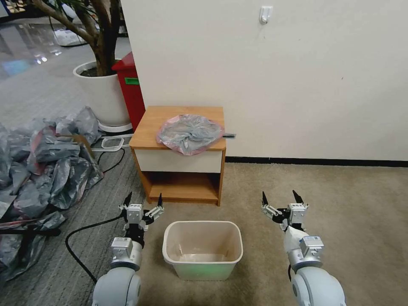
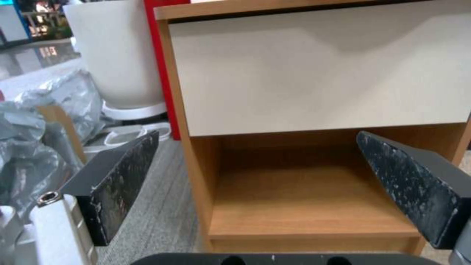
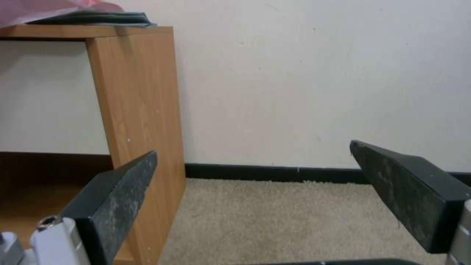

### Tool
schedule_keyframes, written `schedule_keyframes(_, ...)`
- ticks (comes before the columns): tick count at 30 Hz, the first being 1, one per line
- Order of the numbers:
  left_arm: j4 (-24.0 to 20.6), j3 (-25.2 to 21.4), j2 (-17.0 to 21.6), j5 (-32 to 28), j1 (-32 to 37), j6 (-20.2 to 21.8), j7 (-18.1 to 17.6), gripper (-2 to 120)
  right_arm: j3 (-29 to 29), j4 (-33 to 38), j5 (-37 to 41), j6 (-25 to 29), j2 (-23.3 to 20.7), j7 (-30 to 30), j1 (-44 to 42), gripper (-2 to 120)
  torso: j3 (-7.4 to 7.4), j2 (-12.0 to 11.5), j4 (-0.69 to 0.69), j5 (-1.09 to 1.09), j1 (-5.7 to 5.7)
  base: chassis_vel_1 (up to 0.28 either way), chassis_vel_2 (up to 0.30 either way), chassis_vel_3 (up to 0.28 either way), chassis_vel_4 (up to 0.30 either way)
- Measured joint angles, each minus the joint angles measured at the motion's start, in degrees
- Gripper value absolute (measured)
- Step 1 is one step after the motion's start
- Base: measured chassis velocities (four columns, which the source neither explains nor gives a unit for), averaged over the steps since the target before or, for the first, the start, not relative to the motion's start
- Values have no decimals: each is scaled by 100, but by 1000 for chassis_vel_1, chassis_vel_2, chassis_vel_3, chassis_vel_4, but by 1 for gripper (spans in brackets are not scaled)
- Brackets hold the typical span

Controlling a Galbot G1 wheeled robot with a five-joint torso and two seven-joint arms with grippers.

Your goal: Pick up the garbage bag from the table and place it over the trash can.

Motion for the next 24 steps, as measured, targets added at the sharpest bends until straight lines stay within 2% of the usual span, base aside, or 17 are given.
schedule_keyframes(24,0,0,0,0,0,0,0,100,0,0,0,0,0,0,0,100,0,0,0,0,0,0,0,0,0)
